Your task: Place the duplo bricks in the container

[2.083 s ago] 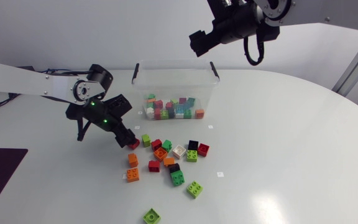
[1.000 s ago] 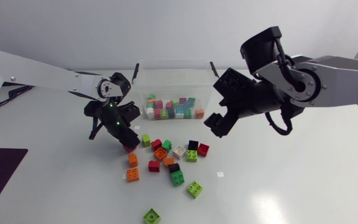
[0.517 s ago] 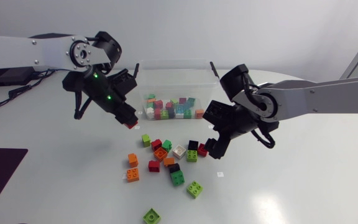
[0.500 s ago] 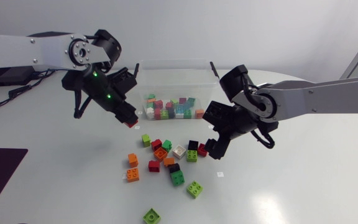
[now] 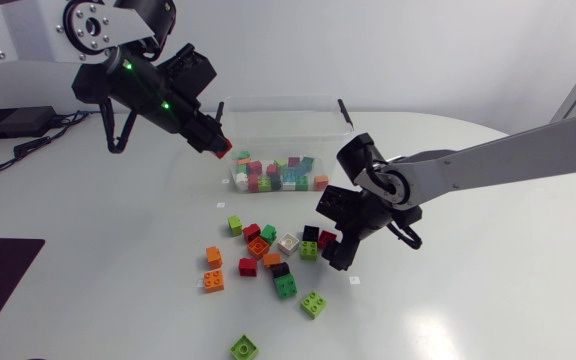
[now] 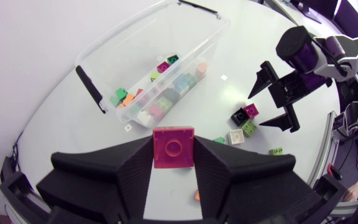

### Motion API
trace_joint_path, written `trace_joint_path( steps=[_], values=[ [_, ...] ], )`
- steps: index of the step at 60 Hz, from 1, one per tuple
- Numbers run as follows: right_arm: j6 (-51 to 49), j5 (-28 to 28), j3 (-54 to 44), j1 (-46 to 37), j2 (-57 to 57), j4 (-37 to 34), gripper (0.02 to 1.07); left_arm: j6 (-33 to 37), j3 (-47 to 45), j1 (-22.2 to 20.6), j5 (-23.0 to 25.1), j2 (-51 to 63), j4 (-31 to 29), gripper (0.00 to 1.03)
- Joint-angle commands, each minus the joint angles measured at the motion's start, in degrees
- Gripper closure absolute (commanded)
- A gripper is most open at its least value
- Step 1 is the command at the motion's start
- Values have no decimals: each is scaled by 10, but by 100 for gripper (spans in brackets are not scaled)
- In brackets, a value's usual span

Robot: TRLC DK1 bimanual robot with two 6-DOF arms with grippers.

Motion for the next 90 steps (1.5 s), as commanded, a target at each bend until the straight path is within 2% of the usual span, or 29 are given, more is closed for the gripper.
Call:
trace_joint_path(
  steps=[1,12,24,31,57,61,62,63,68,70,80,90],
  values=[
    [-16,-2,16,6,21,9,14,-20,19,-3,10,-10,14,83],
    [-23,-3,27,8,41,13,31,-29,25,-3,27,-4,60,83],
    [-31,-5,20,7,39,14,80,-42,37,-1,39,22,96,82],
    [-33,-4,11,5,17,10,81,-50,39,-3,39,40,131,82],
    [-24,-4,27,-16,-110,-54,81,-77,75,6,45,109,203,80],
    [-22,-5,35,-16,-123,-64,81,-80,83,12,45,122,210,71],
    [-22,-5,38,-16,-128,-68,81,-84,84,15,45,128,217,62],
    [-21,-5,40,-16,-130,-70,81,-84,85,16,45,130,219,60],
    [-13,-5,56,-13,-144,-85,81,-85,89,27,45,139,229,19],
    [-10,-5,62,-12,-148,-89,81,-84,86,32,44,139,233,9],
    [10,-5,100,-12,-158,-96,81,-78,51,45,44,103,241,5],
    [42,-5,140,-16,-163,-91,81,-30,-43,50,44,14,257,5]
  ],
)
